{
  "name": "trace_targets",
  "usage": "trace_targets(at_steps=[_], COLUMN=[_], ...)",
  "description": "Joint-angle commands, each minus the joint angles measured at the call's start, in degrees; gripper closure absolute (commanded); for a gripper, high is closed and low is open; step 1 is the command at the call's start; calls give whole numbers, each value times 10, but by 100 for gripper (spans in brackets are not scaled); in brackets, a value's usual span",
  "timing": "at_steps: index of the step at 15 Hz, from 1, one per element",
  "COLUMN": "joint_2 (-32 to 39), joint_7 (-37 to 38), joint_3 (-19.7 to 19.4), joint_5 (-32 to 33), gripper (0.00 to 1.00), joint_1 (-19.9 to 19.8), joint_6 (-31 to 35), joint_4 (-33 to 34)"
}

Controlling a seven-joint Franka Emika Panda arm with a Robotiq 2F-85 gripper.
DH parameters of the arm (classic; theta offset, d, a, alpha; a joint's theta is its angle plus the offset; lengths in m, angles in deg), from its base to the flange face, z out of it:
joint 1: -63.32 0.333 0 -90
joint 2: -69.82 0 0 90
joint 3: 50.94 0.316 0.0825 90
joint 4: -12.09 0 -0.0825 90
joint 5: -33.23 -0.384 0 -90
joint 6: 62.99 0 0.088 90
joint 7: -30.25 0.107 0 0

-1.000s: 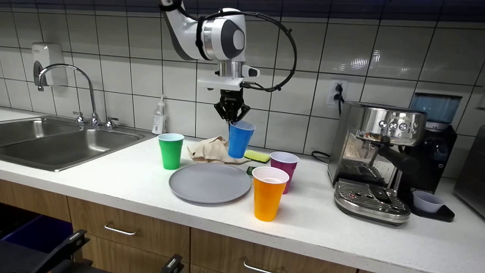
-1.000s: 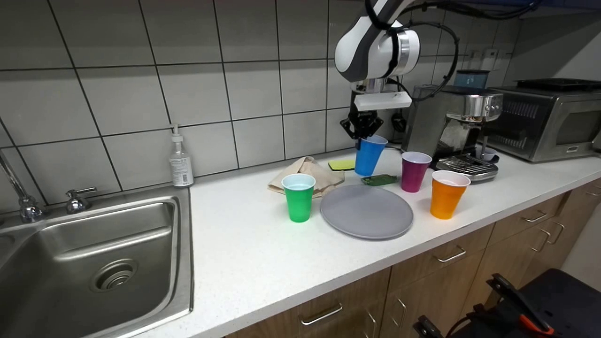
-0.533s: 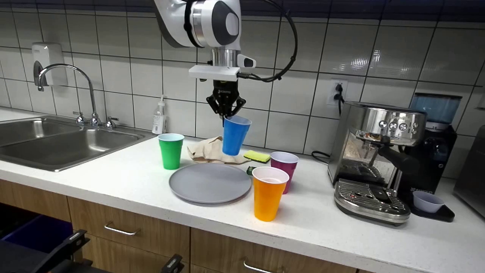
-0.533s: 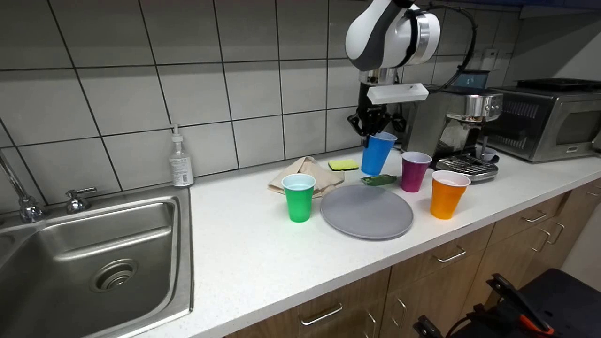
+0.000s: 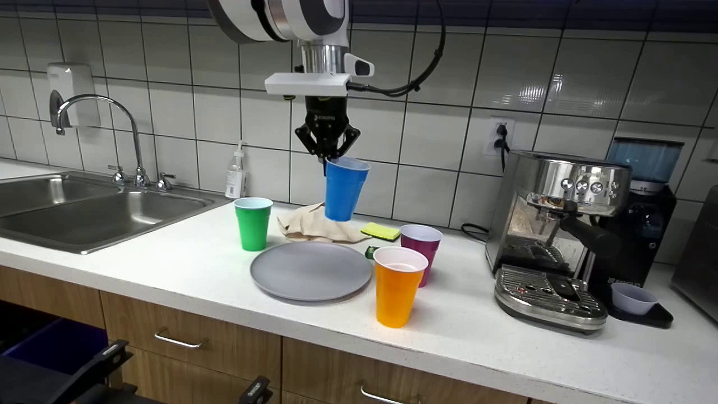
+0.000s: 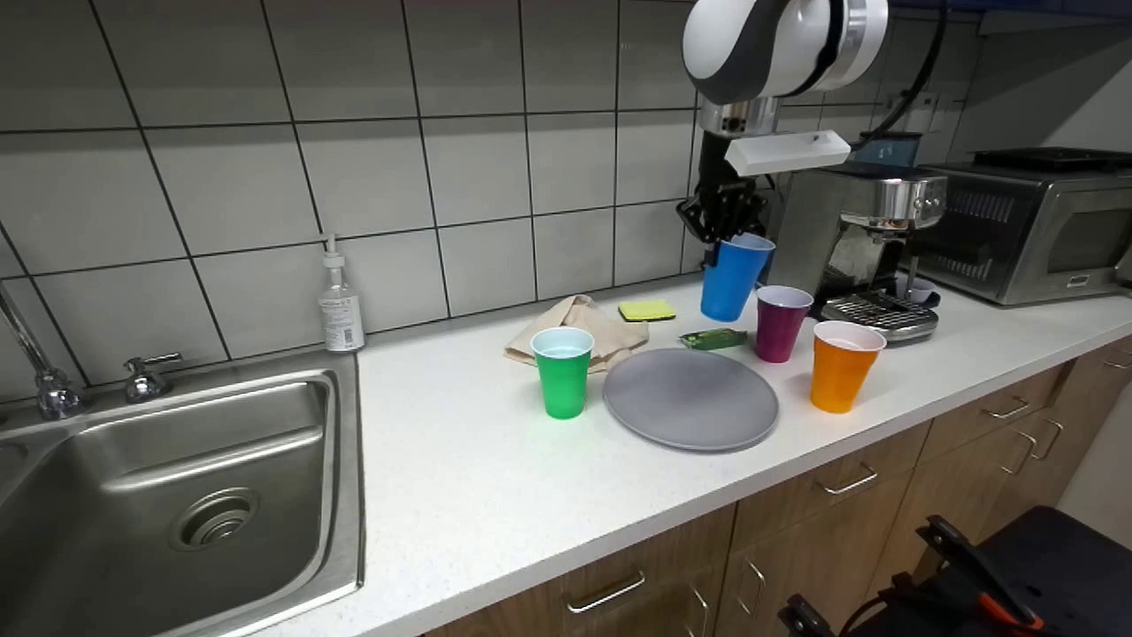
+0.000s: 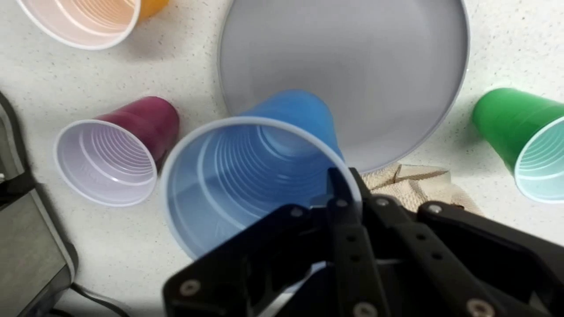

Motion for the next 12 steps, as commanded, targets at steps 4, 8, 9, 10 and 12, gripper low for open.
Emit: trace_targets(at_steps=[4, 8, 9, 10, 12], joint_2=[-97, -124, -129, -135, -146], joint_7=[7, 13, 14, 16, 19], joint_3=[-4, -10, -11, -12, -14], joint_5=[51, 71, 76, 82, 94], gripper=[99, 99, 99, 99, 99], joint_1=[-20, -36, -40, -45, -53], joint_6=[-19, -28, -31, -34, -42], joint_4=[-78, -101, -106, -110, -118])
